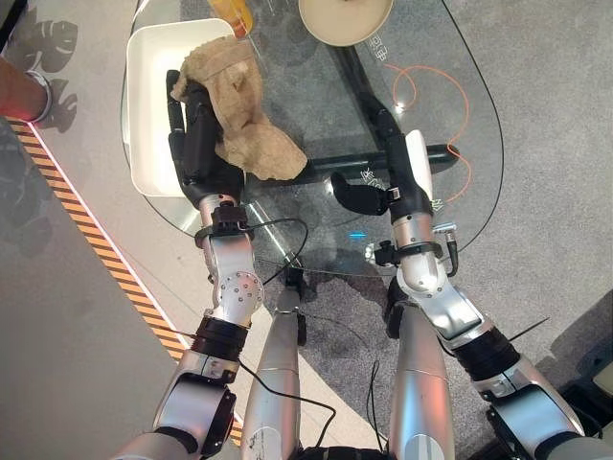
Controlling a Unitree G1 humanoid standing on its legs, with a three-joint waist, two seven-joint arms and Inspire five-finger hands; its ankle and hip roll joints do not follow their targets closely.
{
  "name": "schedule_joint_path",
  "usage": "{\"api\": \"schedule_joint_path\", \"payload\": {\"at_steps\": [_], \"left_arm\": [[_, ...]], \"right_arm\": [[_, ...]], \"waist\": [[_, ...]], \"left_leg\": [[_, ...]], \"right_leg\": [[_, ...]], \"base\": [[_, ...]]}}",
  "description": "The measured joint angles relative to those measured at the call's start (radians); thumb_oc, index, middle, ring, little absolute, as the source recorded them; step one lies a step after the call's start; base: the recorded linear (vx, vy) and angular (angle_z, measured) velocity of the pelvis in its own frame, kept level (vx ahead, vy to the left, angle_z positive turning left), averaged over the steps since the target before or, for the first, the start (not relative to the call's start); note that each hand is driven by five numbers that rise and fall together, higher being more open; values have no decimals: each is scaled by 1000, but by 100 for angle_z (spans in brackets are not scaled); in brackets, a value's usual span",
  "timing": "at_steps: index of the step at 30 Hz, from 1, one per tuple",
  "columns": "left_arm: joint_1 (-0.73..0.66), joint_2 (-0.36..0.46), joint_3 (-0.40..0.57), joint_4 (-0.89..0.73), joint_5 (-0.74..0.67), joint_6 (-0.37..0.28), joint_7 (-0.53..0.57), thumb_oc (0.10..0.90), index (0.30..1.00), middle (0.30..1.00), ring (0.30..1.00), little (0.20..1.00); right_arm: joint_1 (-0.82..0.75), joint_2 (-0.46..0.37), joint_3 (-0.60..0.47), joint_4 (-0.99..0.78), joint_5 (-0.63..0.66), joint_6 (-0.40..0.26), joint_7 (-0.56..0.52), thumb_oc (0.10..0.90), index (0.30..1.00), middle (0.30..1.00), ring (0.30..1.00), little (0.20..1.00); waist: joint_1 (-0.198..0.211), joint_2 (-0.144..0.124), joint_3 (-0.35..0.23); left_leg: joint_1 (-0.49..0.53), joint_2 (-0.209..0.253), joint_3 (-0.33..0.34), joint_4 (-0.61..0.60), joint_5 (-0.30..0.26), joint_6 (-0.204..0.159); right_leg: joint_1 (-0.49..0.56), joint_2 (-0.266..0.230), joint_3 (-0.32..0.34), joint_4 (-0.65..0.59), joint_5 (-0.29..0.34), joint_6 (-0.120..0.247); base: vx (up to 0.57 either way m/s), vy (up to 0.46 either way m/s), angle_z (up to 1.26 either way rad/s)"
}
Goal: Wipe the table with a cloth and put it in the basket.
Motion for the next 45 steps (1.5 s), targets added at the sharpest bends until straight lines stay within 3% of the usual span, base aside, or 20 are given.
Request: {"api": "schedule_joint_path", "payload": {"at_steps": [12,18,26,37,45], "left_arm": [[0,11,8,5,26,-8,8,100,300,300,300,200],[-1,63,21,55,26,-10,8,100,300,300,300,200],[-2,124,49,99,27,-12,15,100,300,300,300,200],[-131,259,40,198,124,-11,186,100,300,300,300,200],[-227,334,33,304,195,-7,293,100,300,300,300,200]], "right_arm": [[18,-6,-72,110,-1,-30,-135,800,900,900,900,900],[33,-49,-126,294,6,-72,-255,800,900,900,900,900],[39,-85,-201,543,113,-135,-388,800,900,900,900,900],[20,-88,-237,867,260,-213,-442,800,900,900,900,900],[4,-88,-253,1012,308,-217,-438,800,900,900,900,900]], "waist": [[-17,0,0],[-17,0,0],[-16,0,0],[-16,0,0],[-20,0,0]], "left_leg": [[1,0,2,1,0,0],[5,1,5,-2,0,-1],[13,3,7,-15,2,-4],[15,11,7,-21,6,-9],[15,13,7,-31,12,-17]], "right_leg": [[0,0,2,1,0,0],[1,0,4,0,1,1],[6,2,6,-9,6,3],[8,9,4,-16,13,2],[8,11,2,-27,16,3]], "base": [[0,0,0],[0,0,0],[-1,-1,0],[-1,-1,0],[0,0,0]]}}
